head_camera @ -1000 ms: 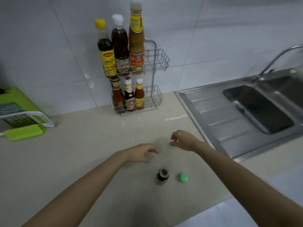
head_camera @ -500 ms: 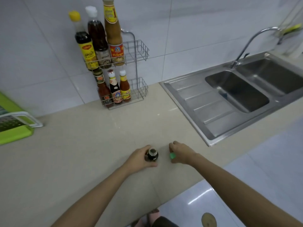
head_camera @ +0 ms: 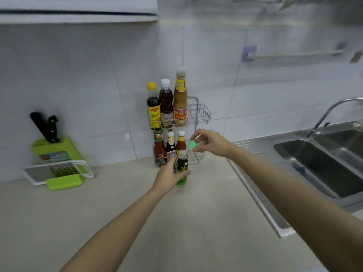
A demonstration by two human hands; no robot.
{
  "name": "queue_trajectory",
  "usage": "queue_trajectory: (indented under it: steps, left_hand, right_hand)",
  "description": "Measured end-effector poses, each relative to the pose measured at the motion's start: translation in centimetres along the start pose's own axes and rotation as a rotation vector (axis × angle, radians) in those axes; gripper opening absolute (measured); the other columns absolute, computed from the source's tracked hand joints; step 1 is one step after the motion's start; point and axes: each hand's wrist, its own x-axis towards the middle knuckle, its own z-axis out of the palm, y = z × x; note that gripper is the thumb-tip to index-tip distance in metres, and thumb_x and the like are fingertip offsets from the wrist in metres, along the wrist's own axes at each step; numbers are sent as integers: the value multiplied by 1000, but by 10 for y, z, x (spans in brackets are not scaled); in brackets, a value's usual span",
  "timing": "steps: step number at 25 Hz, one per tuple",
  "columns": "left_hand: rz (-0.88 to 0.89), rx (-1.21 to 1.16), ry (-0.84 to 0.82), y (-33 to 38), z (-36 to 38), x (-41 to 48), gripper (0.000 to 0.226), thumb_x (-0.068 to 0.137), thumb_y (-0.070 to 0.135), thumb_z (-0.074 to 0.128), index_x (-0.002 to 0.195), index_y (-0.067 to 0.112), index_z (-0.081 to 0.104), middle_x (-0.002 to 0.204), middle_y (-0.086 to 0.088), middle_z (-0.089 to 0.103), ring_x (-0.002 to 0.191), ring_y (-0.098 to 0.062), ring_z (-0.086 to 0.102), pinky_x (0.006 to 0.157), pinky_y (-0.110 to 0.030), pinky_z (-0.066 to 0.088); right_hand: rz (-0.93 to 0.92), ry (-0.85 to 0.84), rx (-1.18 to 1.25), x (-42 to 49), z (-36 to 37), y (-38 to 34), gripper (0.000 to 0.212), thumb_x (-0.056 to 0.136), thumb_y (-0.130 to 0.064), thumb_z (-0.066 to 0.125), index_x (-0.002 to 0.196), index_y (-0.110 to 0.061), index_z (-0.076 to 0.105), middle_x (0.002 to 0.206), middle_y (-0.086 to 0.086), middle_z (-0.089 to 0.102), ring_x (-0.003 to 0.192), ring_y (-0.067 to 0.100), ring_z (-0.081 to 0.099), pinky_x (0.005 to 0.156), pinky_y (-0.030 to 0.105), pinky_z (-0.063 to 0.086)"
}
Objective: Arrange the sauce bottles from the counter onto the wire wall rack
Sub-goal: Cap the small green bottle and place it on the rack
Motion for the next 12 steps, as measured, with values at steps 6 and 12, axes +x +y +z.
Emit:
queue_trajectory:
  steps: [6, 12]
  left_hand:
    - [51, 52, 59, 33, -53, 28, 64, 73, 50, 73, 127, 26, 51, 123, 1, 67, 110, -18, 63, 95, -41, 52]
    - [78, 24, 101, 35, -65, 33, 64, 76, 46, 71, 133, 26, 48, 124, 2, 66, 111, -18, 63, 93, -37, 53]
  right_hand:
    - [-236, -73, -171, 51, -8, -63, 35, 77, -11, 77, 110, -13, 65, 97, -5, 65, 82, -2, 61, 75, 10, 50]
    - [-306, 32, -408, 65, 7, -76, 36, 76, -36, 77, 98, -11, 64, 86, -2, 64, 76, 15, 60, 59, 12, 44]
